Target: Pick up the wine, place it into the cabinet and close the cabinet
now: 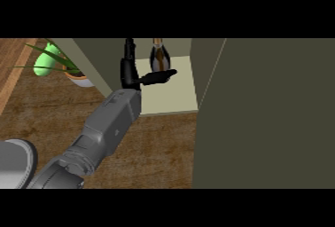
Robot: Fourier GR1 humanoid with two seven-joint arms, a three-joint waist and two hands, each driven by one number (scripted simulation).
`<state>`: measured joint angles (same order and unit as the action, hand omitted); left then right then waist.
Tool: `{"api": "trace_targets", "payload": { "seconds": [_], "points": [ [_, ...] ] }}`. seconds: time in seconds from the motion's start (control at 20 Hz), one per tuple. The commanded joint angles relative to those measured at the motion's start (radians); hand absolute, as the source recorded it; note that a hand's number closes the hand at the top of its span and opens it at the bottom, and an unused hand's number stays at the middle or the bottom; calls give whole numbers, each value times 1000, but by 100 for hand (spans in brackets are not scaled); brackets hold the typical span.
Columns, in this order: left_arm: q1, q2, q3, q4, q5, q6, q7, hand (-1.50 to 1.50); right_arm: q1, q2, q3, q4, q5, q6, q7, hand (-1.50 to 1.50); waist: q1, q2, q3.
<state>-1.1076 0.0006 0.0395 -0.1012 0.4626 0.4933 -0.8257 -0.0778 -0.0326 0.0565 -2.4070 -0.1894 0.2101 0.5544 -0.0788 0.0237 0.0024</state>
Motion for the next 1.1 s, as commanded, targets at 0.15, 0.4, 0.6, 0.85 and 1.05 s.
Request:
{"api": "trace_targets", "payload": {
  "seconds": [0.15,0.4,0.6,0.85,1.05],
  "points": [
    [44,16,3,11,-13,-48,-40,-150,3,15,53,-92,15,-33,61,-150,5,2,-5],
    [62,5,1,7,-20,-115,-52,-150,14,-13,-22,-62,-69,-1,25,-150,14,-1,-3],
    [30,17,-2,2,-26,-146,-13,-150,39,-2,23,-128,-48,-31,91,-150,18,-7,-4],
    [67,-1,-9,2,-4,-181,-38,-150,10,-12,-6,-37,-52,0,18,-150,14,-6,-3],
    [55,-1,-4,-19,15,-223,-14,-150,-10,11,9,-55,-18,-44,48,-150,29,-11,-3]
  ]
}}
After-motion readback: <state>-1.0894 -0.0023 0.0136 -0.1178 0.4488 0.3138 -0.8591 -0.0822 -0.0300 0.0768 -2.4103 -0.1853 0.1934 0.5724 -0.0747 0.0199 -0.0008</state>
